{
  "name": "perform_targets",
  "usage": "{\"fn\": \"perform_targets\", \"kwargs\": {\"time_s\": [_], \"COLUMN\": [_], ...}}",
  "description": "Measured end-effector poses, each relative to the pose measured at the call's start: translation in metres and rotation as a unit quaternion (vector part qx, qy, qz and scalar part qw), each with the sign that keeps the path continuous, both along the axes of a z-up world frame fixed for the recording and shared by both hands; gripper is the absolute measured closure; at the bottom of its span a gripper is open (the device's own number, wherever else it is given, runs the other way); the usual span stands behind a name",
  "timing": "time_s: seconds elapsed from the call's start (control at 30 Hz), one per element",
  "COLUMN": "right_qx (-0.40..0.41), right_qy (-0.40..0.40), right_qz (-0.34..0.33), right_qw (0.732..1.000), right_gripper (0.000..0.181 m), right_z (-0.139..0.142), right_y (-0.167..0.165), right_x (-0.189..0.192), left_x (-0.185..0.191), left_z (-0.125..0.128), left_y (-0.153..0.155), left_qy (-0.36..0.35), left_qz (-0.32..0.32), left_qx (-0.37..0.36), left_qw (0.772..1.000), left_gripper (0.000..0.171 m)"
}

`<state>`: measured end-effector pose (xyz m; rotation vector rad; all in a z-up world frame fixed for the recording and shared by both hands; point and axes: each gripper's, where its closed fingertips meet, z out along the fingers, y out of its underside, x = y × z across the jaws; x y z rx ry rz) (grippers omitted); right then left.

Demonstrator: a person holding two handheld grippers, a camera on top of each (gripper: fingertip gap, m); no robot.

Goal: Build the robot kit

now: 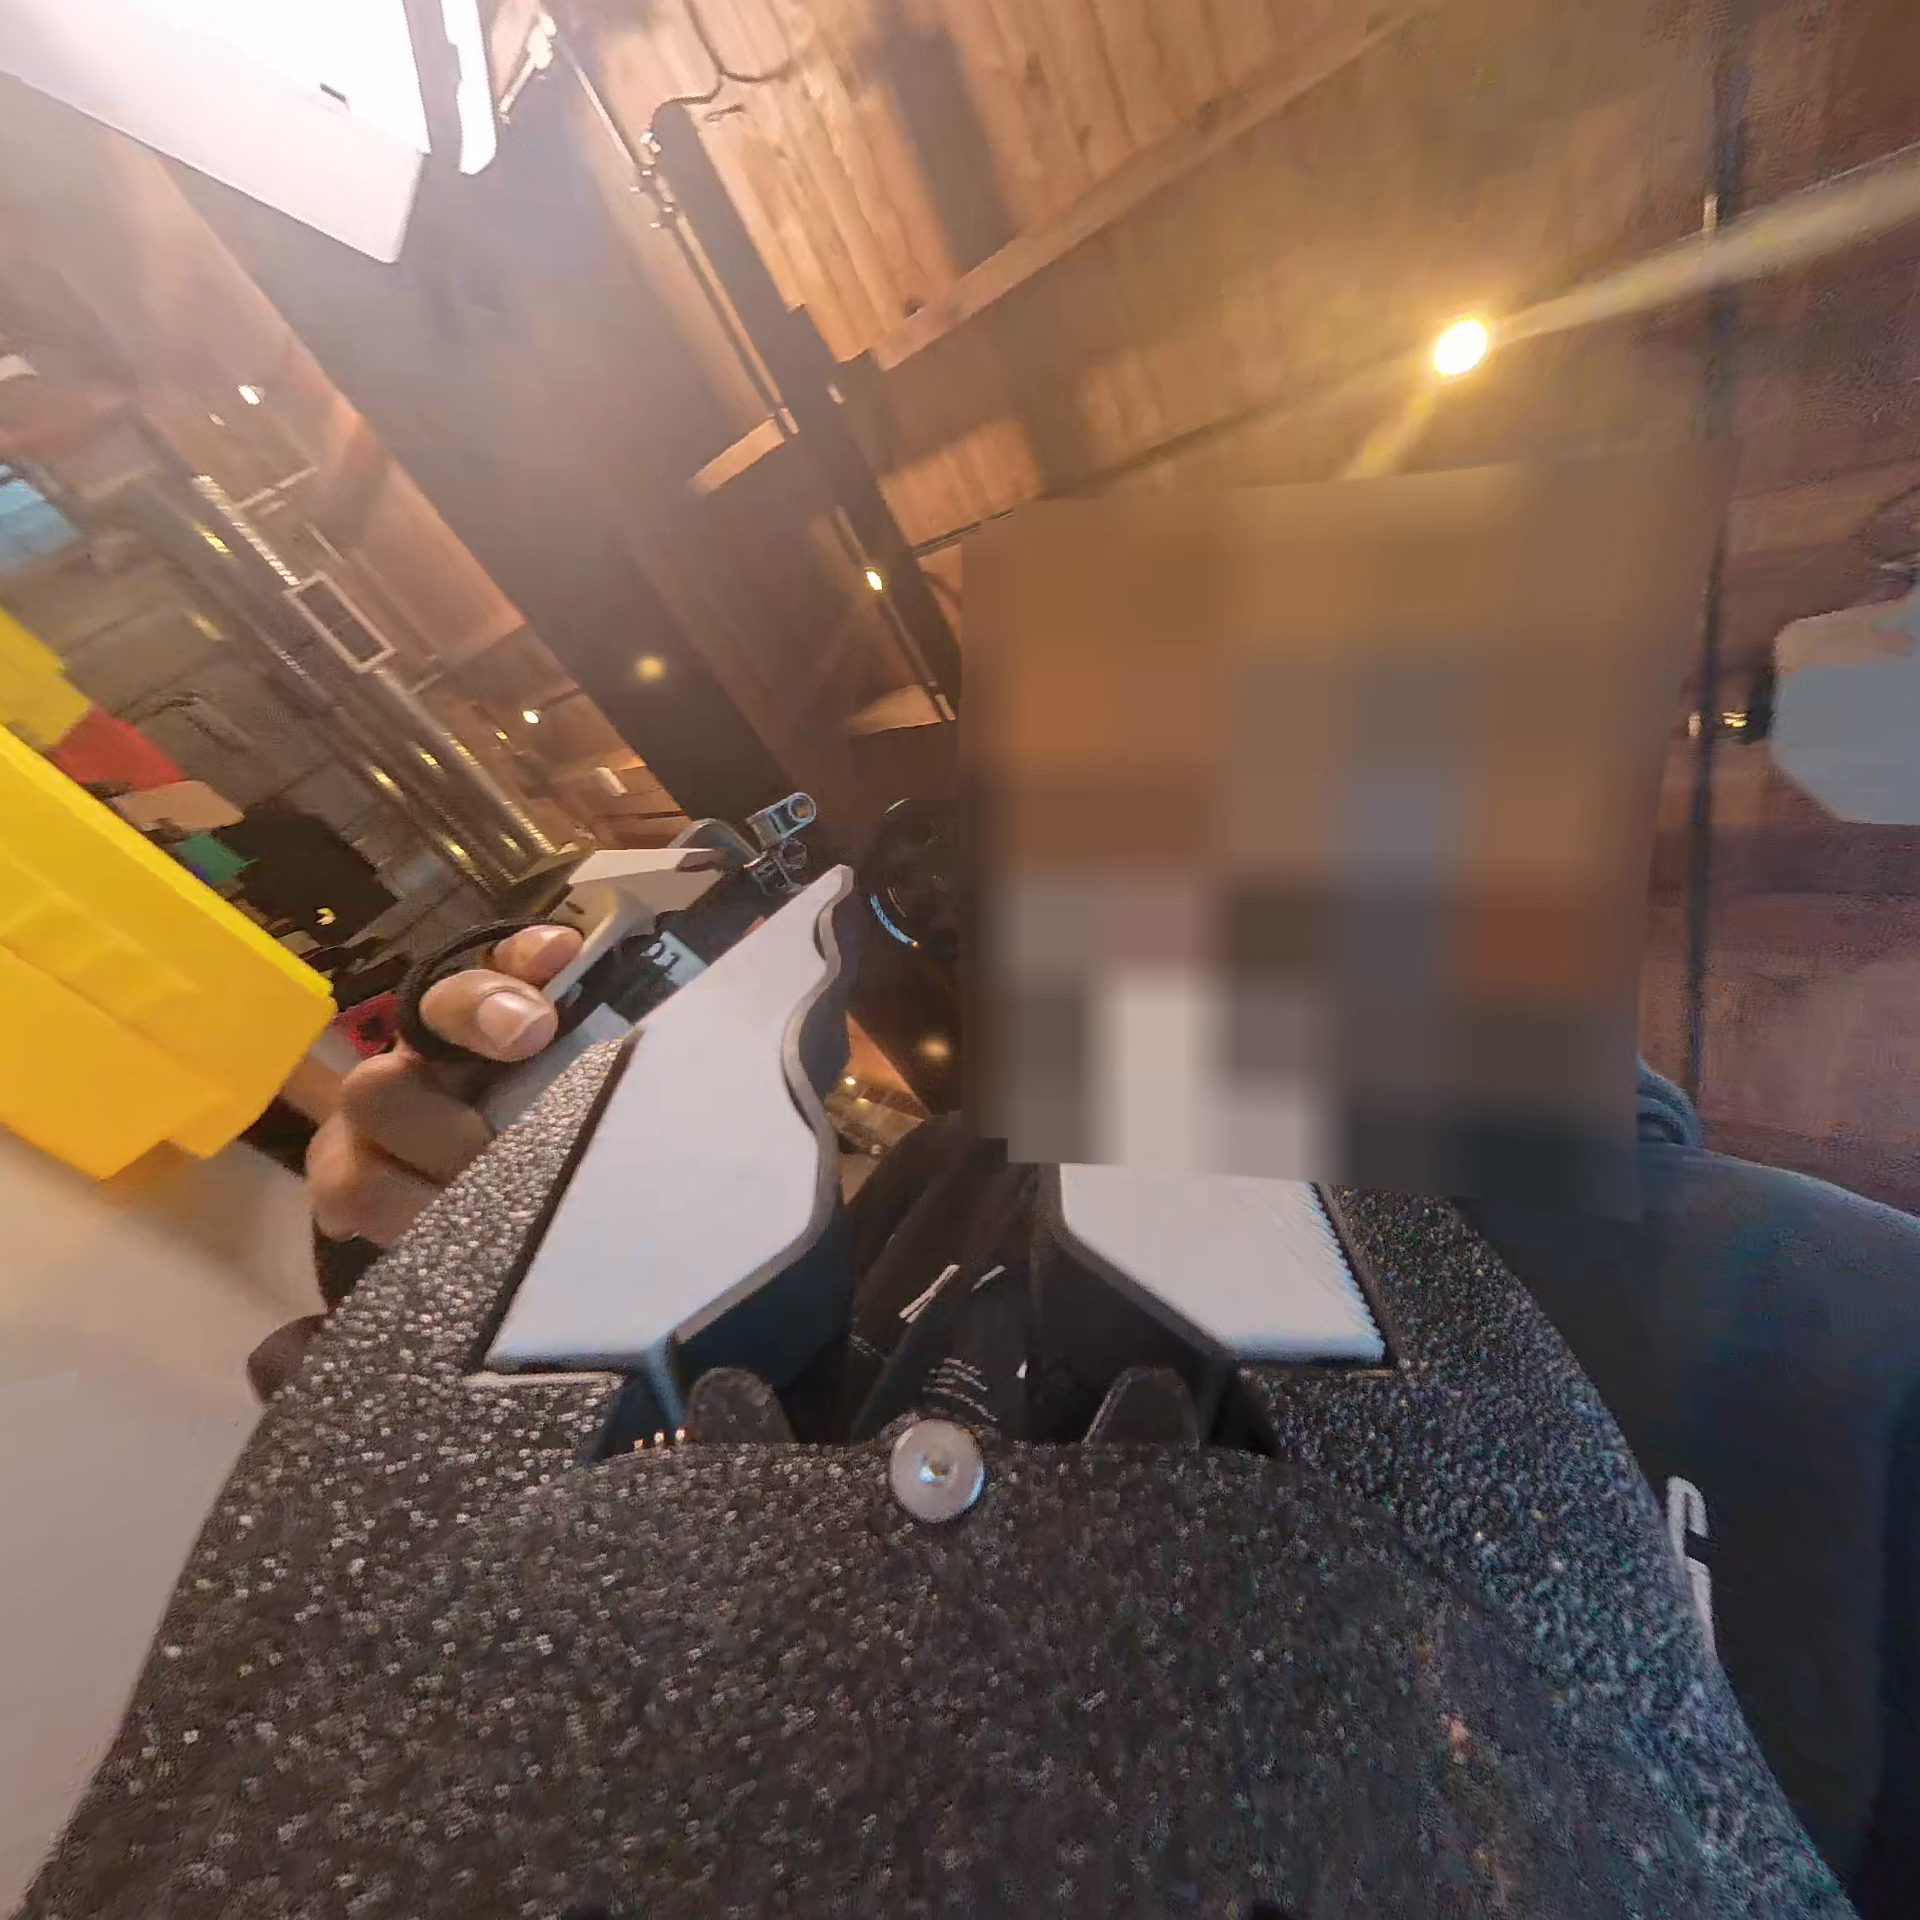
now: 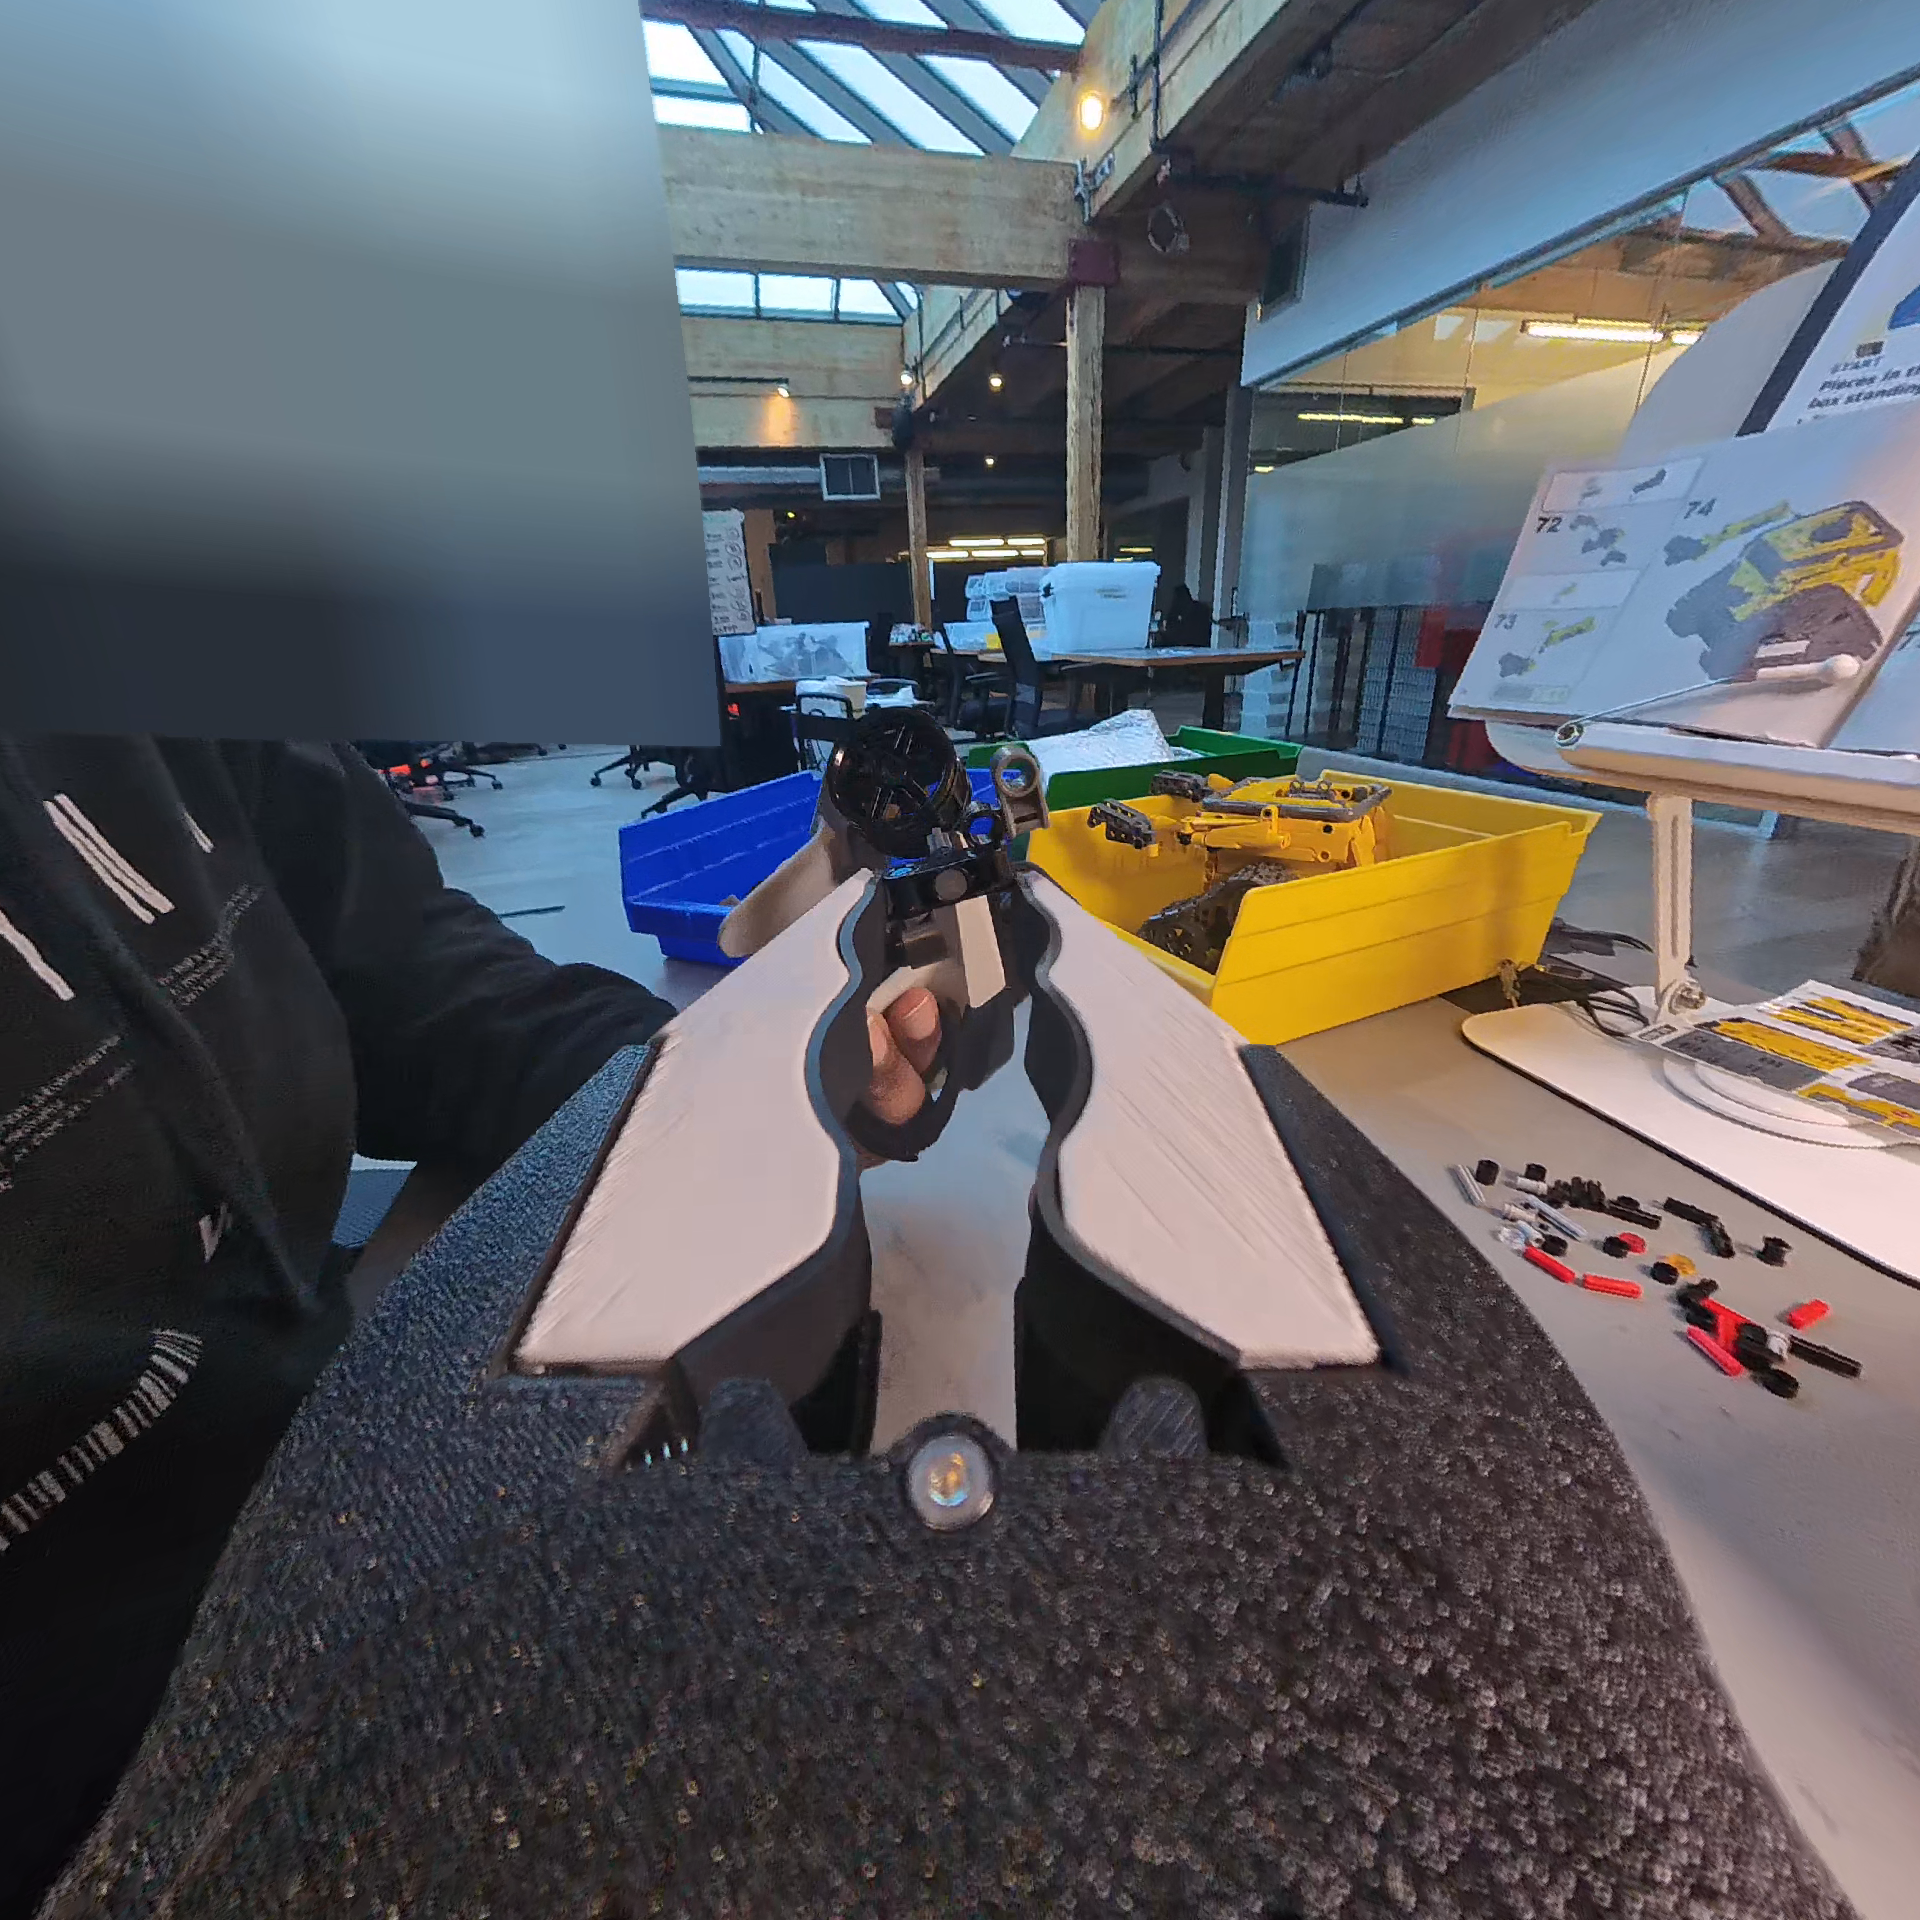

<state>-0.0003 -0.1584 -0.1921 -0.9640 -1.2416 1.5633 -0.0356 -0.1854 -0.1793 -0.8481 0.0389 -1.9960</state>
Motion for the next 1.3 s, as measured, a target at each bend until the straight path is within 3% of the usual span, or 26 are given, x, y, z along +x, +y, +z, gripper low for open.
{"fn": "perform_targets", "kwargs": {"time_s": [0.03, 0.37, 0.8, 0.93, 1.3], "right_qx": [-0.002, 0.016, 0.063, 0.080, 0.182], "right_qy": [0.006, 0.018, -0.023, -0.034, -0.073], "right_qz": [0.003, -0.008, -0.031, -0.041, -0.051], "right_qw": [1.000, 1.000, 0.997, 0.995, 0.979], "right_gripper": [0.157, 0.157, 0.157, 0.157, 0.157], "right_z": [0.003, 0.012, -0.005, -0.009, -0.026], "right_y": [-0.002, -0.009, -0.008, -0.006, -0.003], "right_x": [0.001, 0.002, -0.006, -0.006, -0.004], "left_x": [-0.001, 0.001, 0.011, 0.013, 0.017], "left_z": [0.002, 0.000, -0.013, -0.017, -0.037], "left_y": [-0.003, -0.002, 0.007, 0.008, 0.008], "left_qy": [-0.010, -0.013, 0.069, 0.146, 0.351], "left_qz": [-0.006, -0.017, 0.029, 0.065, 0.131], "left_qx": [0.009, 0.011, -0.004, 0.013, 0.052], "left_qw": [1.000, 1.000, 0.997, 0.987, 0.926], "left_gripper": [0.142, 0.141, 0.143, 0.144, 0.142]}}
